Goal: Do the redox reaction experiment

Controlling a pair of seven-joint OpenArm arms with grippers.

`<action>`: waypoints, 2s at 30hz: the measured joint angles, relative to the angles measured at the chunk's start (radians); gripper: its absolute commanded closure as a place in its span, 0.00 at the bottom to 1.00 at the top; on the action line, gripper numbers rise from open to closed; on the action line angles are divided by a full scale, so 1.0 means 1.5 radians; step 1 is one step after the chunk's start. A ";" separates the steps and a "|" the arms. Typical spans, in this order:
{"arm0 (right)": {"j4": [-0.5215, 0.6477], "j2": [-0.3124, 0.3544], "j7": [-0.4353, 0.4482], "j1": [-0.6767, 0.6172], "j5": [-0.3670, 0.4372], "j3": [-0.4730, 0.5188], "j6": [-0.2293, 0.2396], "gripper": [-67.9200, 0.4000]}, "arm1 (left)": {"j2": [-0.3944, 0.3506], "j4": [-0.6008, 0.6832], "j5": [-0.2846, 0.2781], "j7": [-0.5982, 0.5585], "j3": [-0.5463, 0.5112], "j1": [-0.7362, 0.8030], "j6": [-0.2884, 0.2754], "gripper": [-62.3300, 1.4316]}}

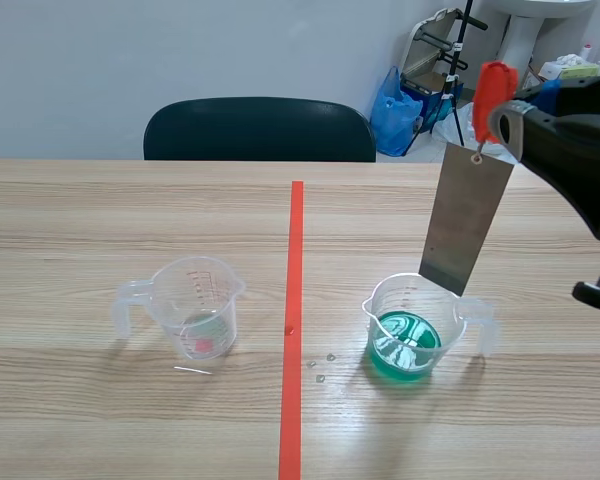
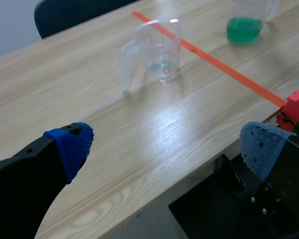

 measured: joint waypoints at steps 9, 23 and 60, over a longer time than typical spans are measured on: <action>0.000 0.000 0.000 0.000 0.000 0.000 0.000 0.97 | 0.000 0.000 0.000 0.004 0.000 0.000 0.000 0.00; 0.000 0.000 0.000 0.000 0.000 0.000 0.003 0.97 | 0.000 0.000 0.000 0.005 0.000 0.000 0.000 0.00; 0.000 0.000 0.000 0.000 -0.001 0.000 0.025 0.97 | 0.000 0.000 0.000 0.005 0.000 0.000 0.000 0.00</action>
